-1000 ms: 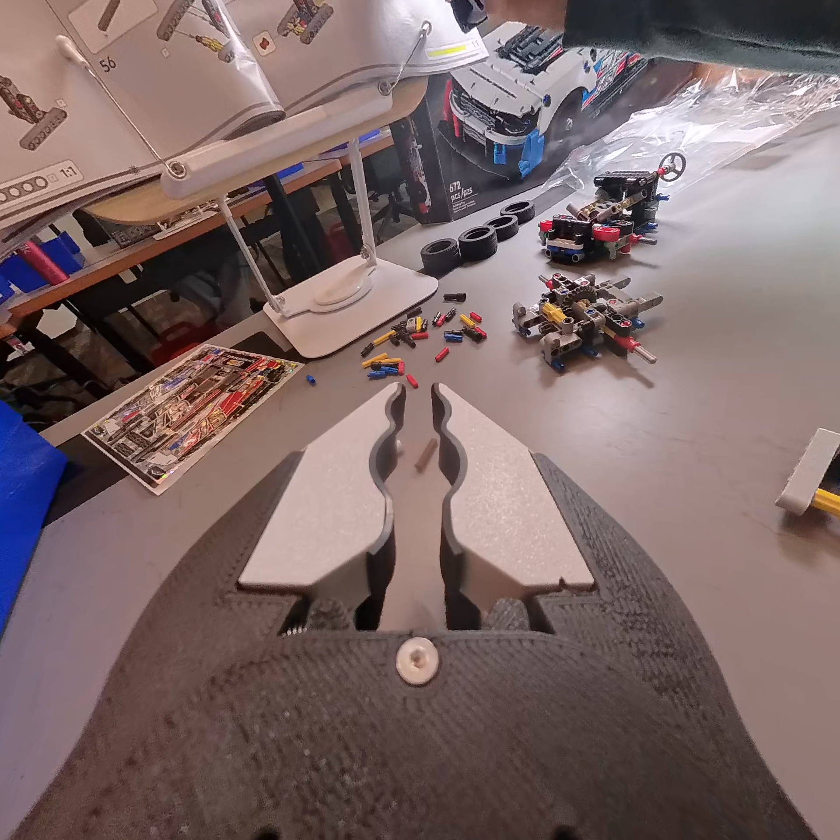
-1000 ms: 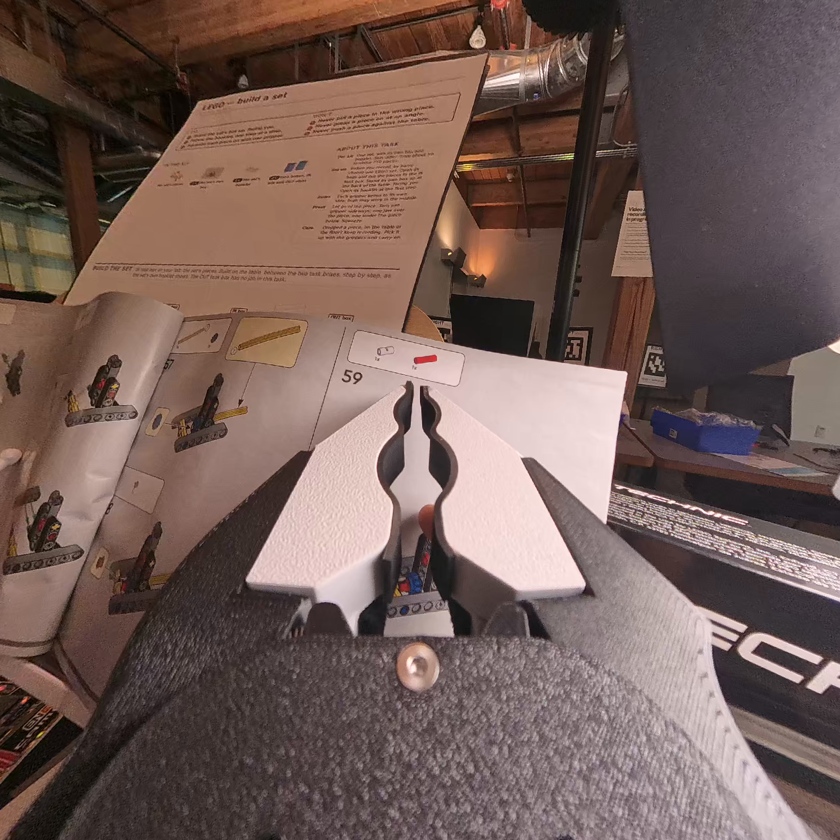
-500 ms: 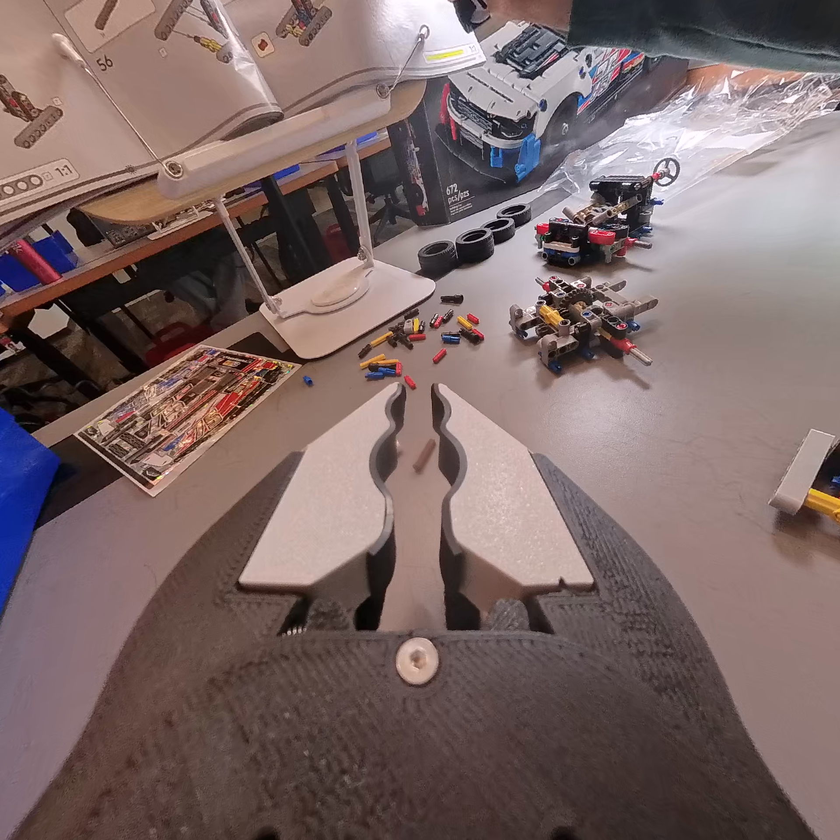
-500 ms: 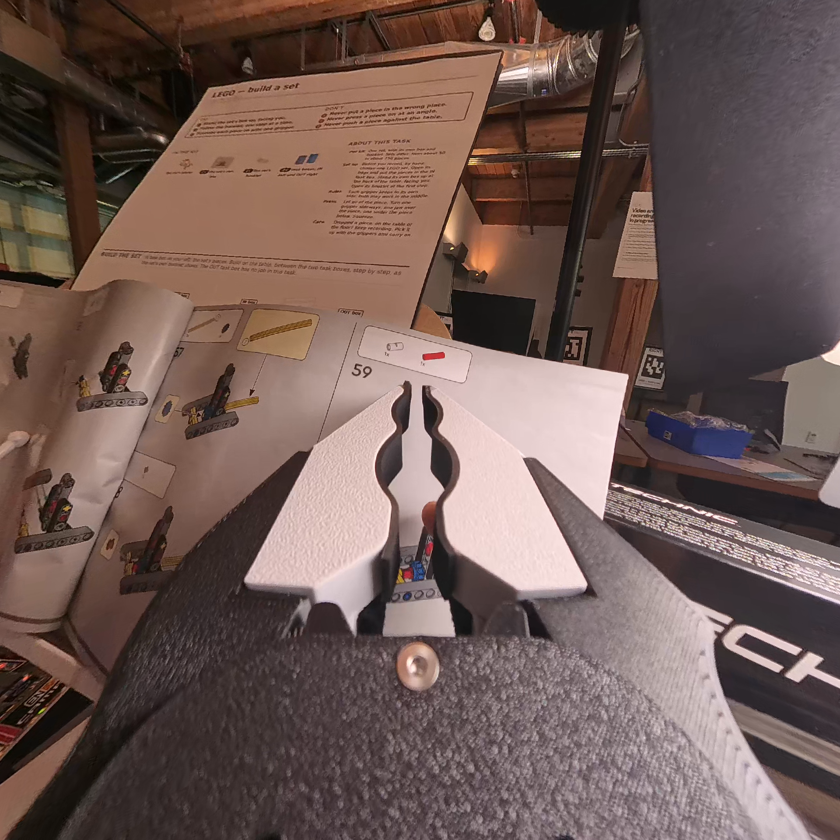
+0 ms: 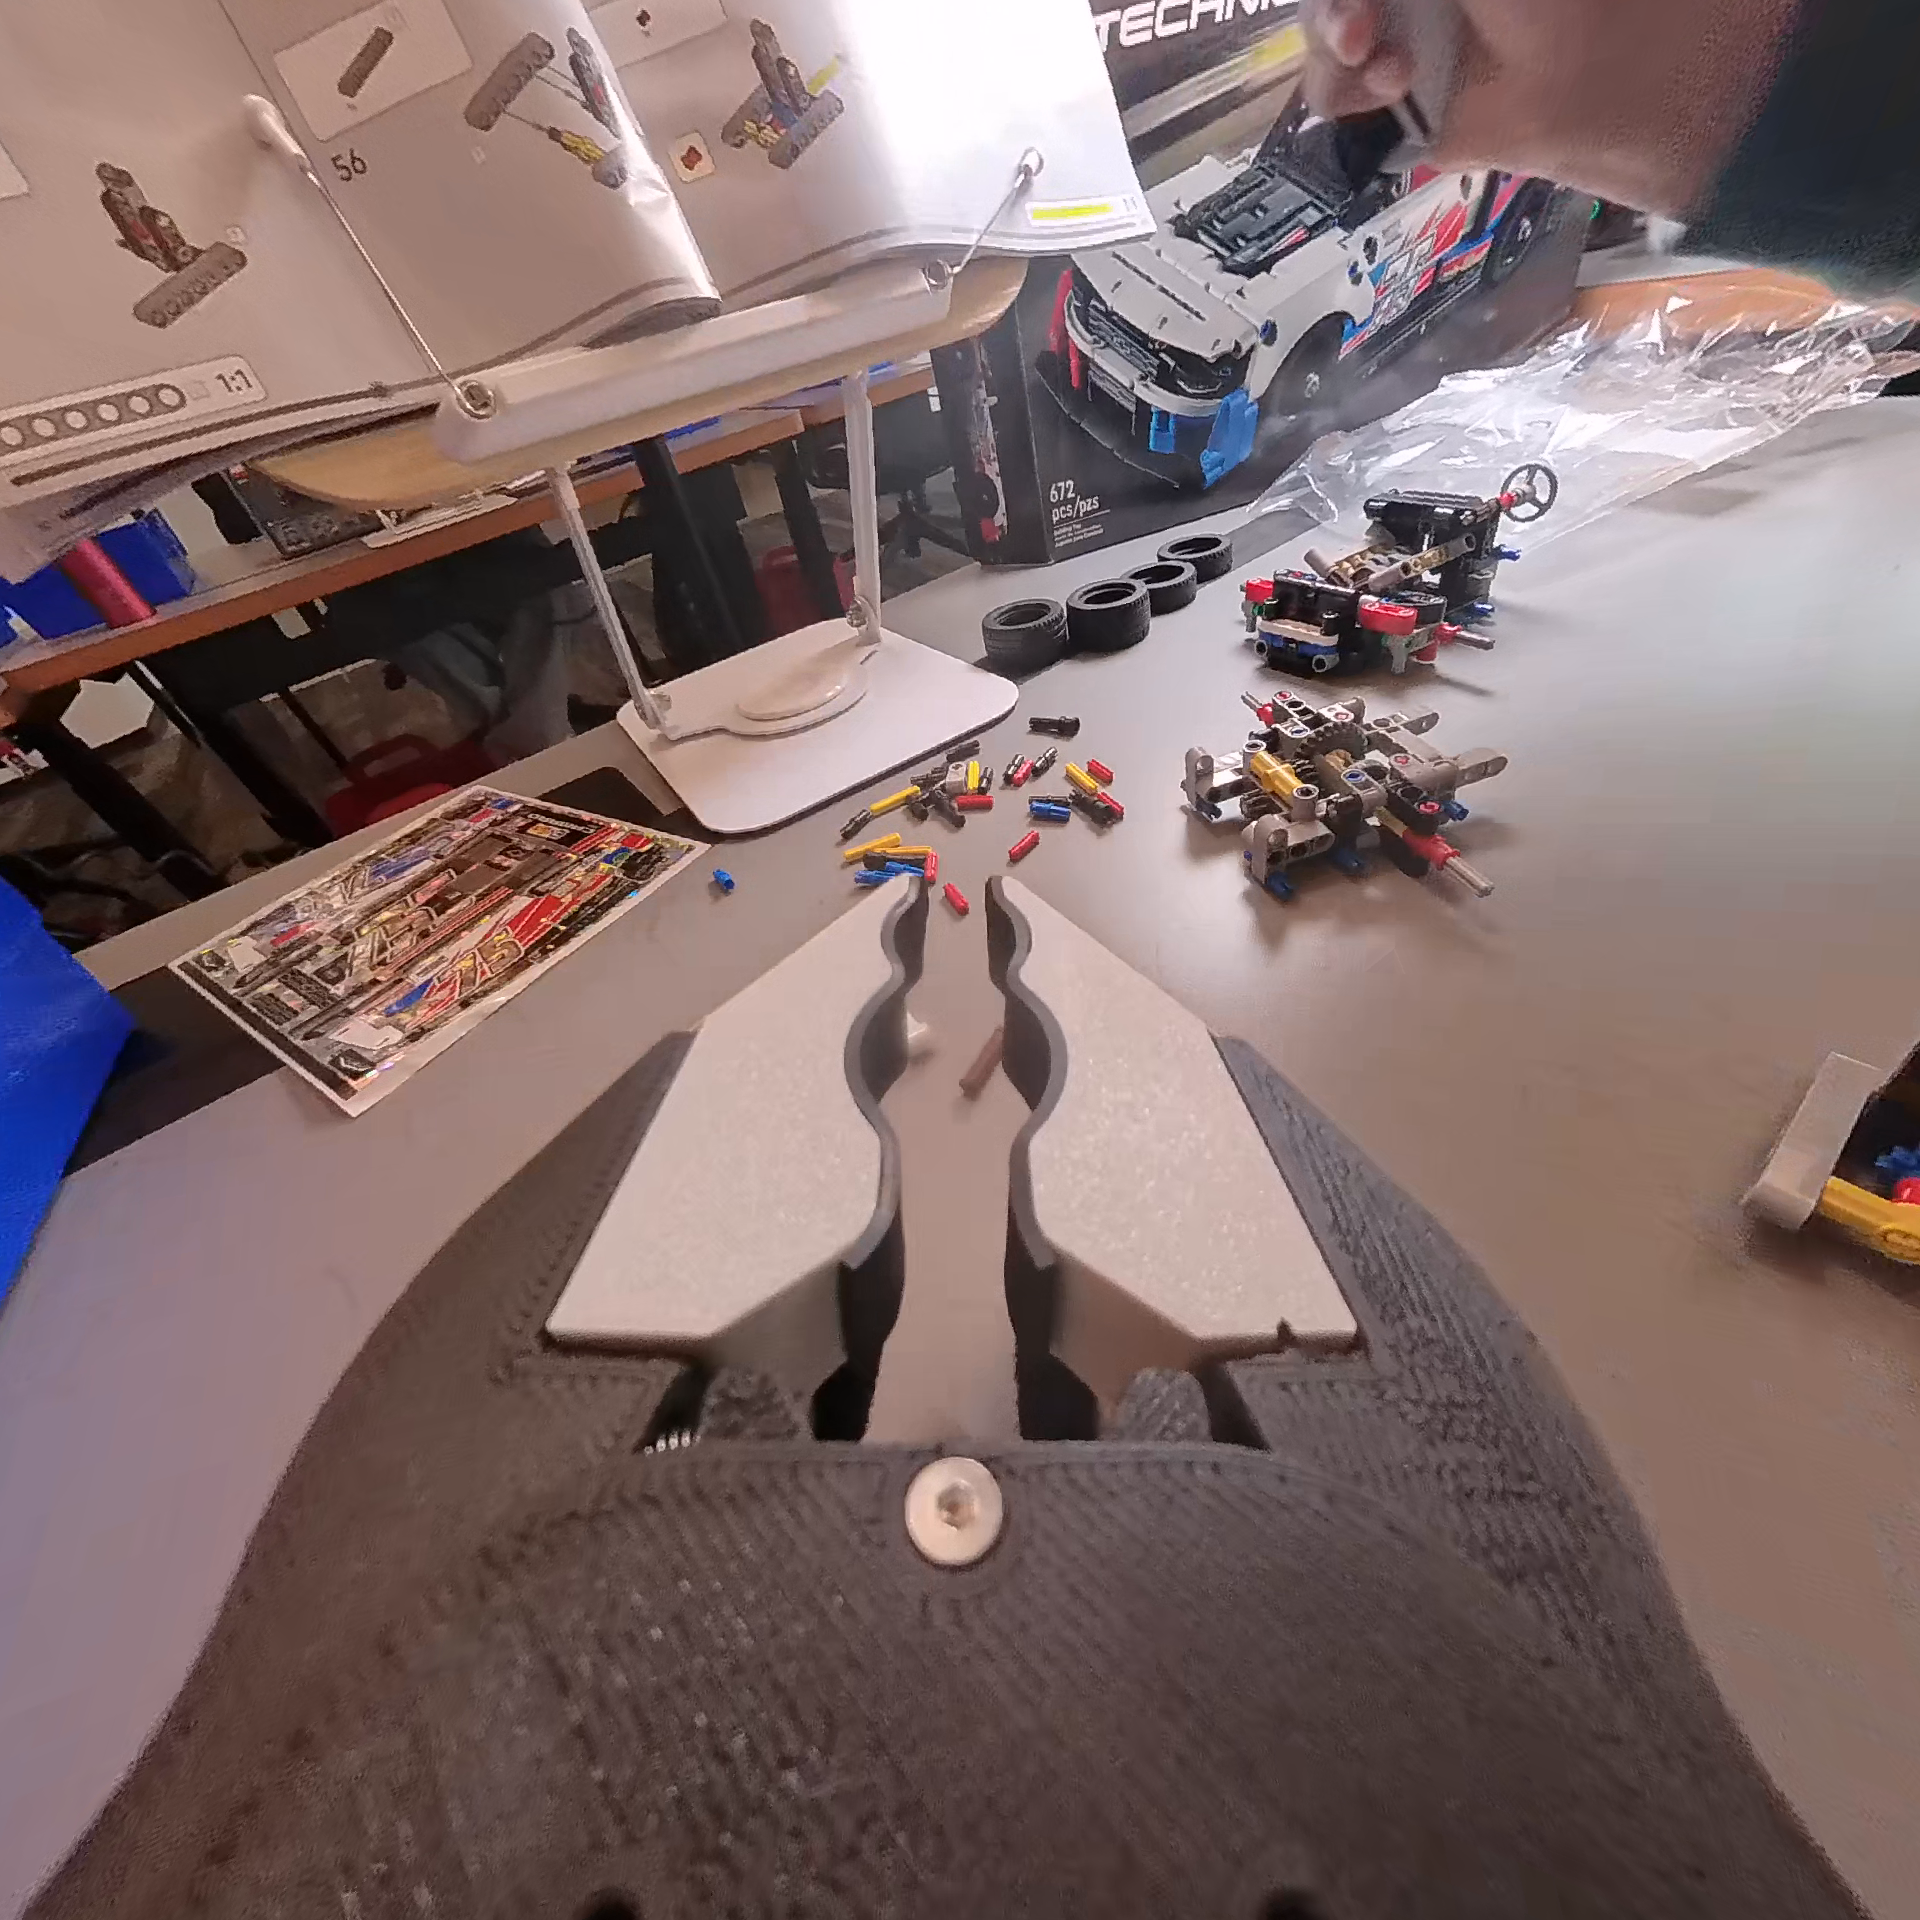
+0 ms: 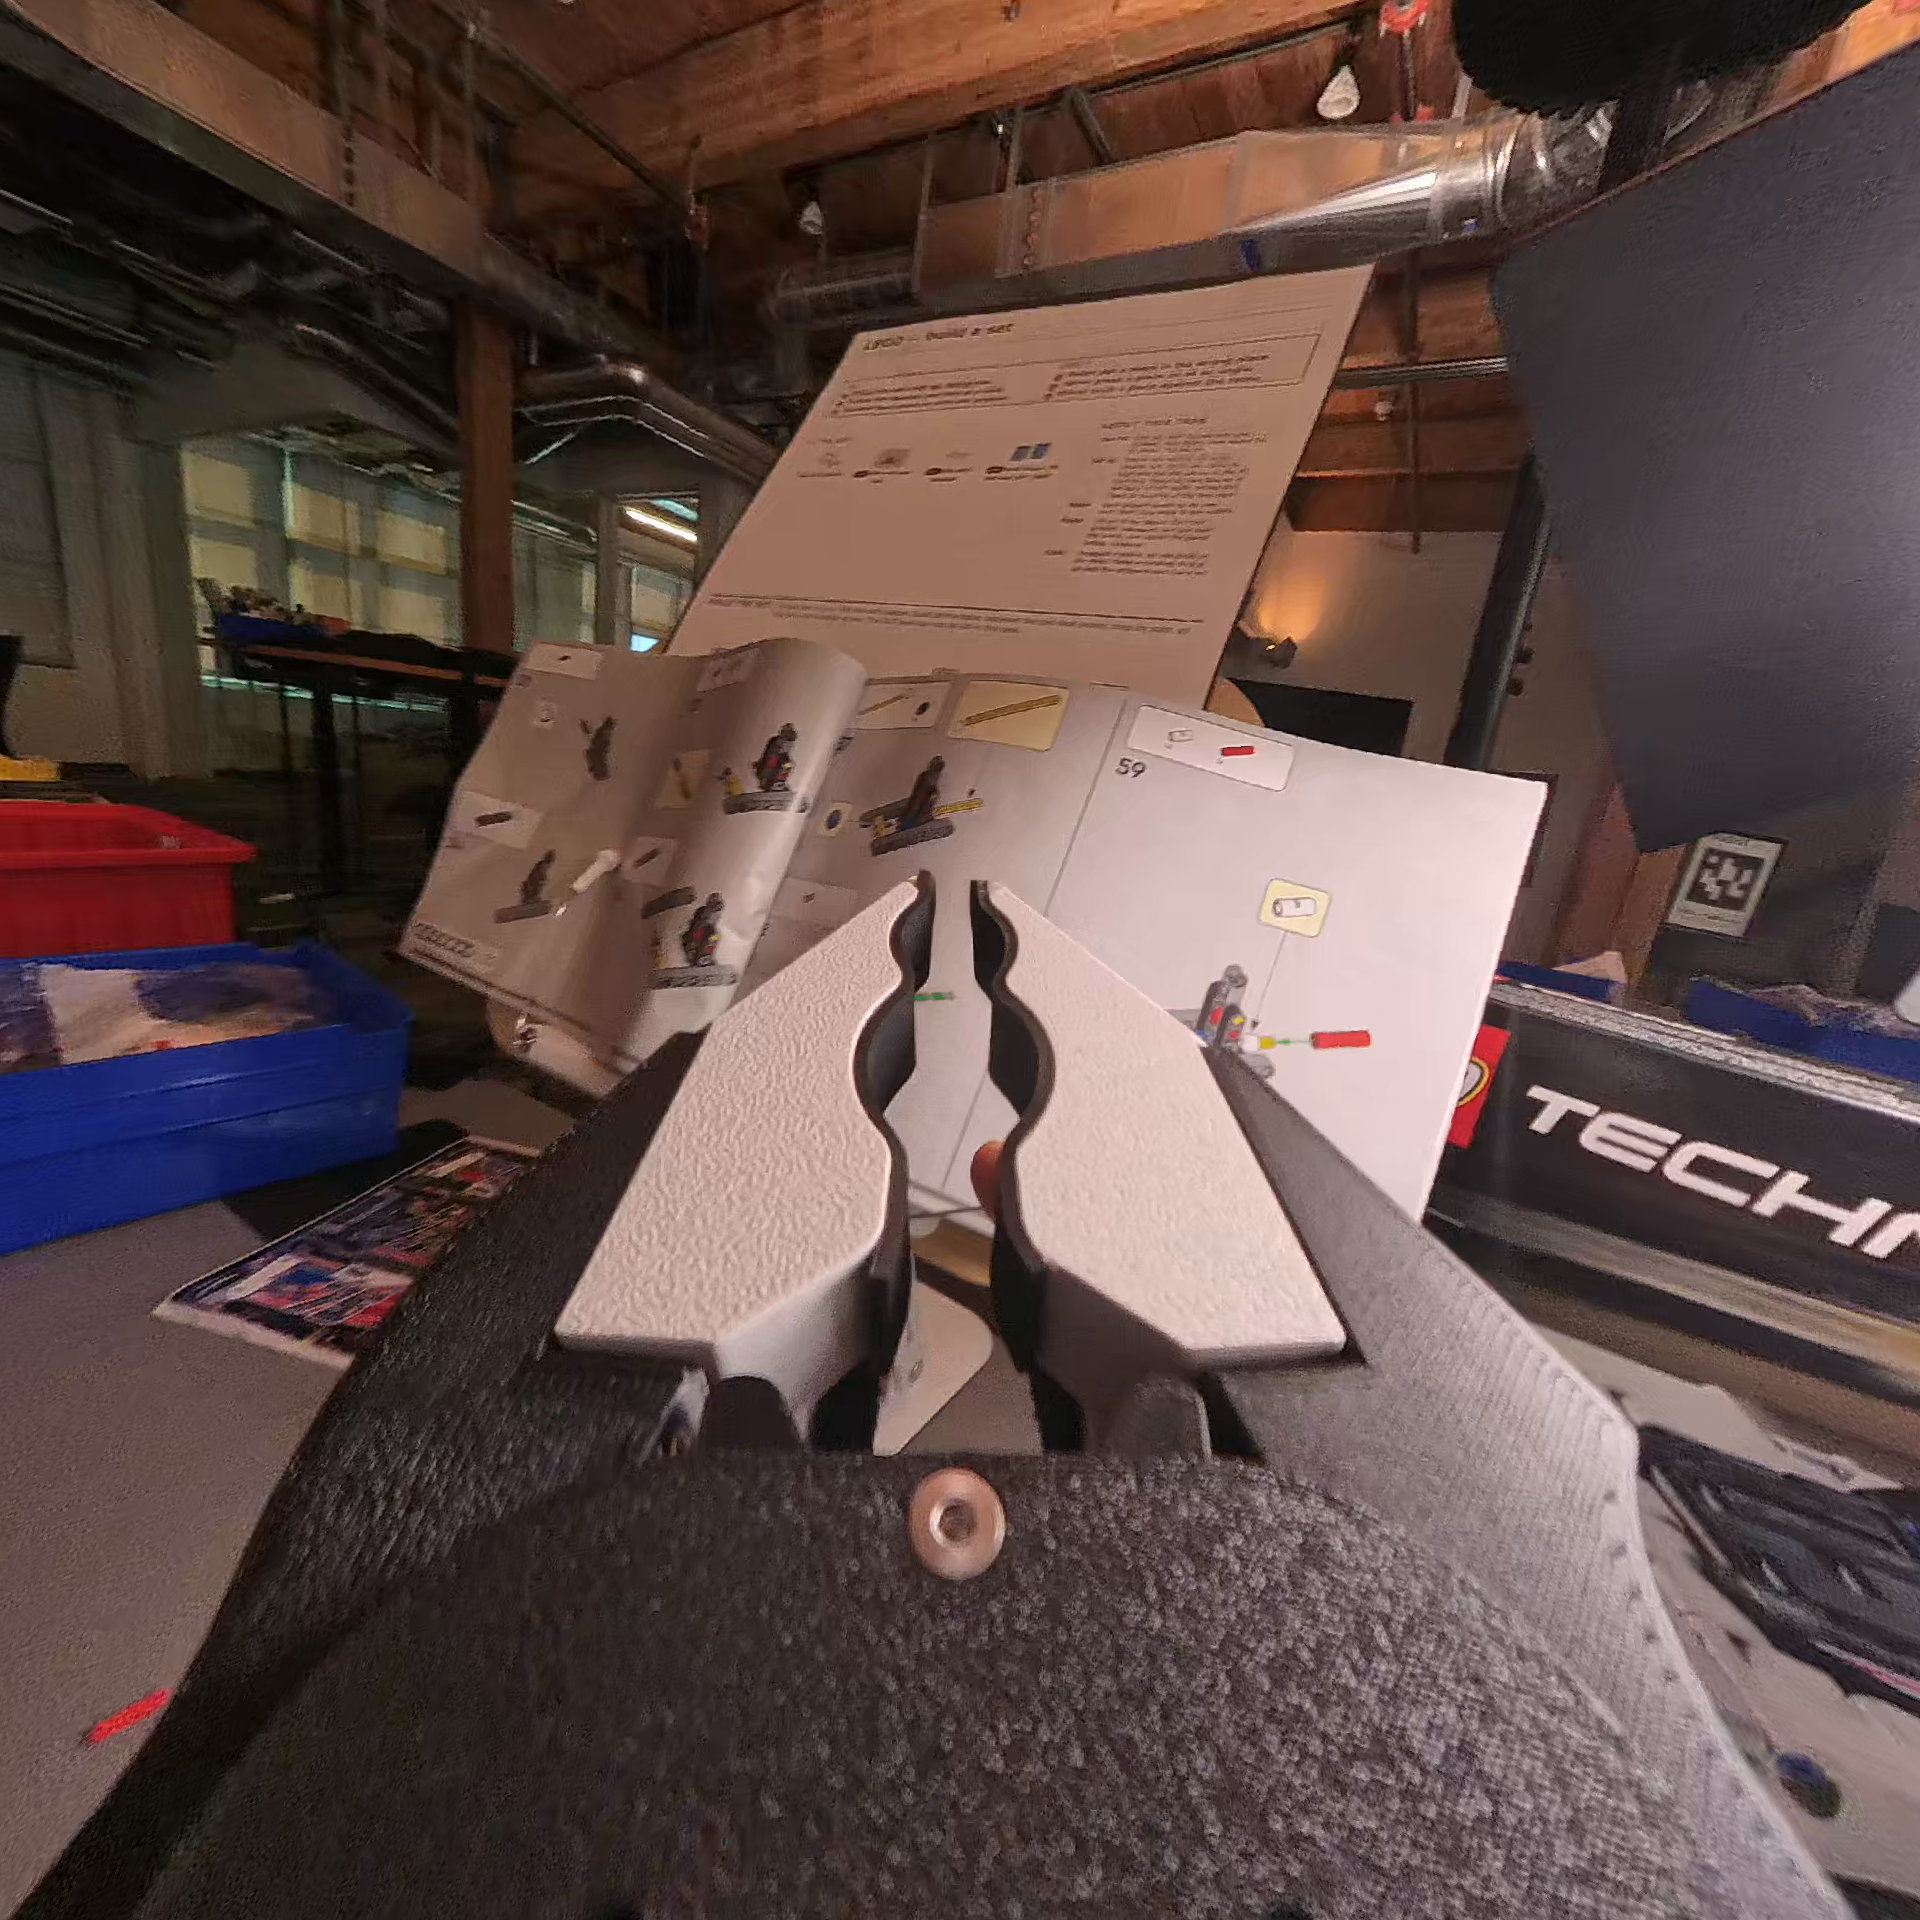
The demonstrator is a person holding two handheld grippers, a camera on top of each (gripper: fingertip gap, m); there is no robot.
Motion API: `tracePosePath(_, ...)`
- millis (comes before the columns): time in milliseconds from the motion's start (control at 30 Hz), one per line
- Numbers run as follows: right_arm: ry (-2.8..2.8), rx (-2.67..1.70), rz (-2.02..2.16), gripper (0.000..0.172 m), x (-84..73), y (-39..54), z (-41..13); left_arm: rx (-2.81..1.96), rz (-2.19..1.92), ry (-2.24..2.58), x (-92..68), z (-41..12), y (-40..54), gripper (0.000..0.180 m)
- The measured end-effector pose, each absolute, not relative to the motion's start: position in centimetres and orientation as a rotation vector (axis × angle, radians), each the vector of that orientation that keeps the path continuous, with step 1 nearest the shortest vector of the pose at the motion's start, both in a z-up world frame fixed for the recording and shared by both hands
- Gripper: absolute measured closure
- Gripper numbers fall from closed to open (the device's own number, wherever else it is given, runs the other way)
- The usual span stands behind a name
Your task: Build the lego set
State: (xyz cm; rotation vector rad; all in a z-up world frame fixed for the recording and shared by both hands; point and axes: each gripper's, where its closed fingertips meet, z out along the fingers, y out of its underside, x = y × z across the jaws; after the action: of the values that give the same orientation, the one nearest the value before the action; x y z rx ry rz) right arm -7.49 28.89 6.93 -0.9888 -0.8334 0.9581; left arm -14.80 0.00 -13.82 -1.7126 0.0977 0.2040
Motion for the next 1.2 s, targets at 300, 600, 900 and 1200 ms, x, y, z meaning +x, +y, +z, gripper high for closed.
tracePosePath(300, -0.995, -1.096, 1.042, 0.166, -0.4, 18.7, 1.9, -1.674, 0.115, 0.104, -13.4, -12.7, -0.9, 0.171)
tracePosePath(600, -0.953, -1.351, 1.155, 0.172, 4.3, 11.6, -5.8, -1.656, -0.031, 0.116, -11.5, -12.6, -0.6, 0.171)
tracePosePath(900, -1.089, -1.305, 1.007, 0.172, 2.7, 9.7, -11.0, -1.635, -0.065, 0.119, -11.1, -11.9, -0.9, 0.171)
tracePosePath(1200, -1.07, -1.383, 1.023, 0.172, 2.9, 11.2, -12.5, -1.654, -0.098, 0.132, -10.6, -12.6, -0.5, 0.171)
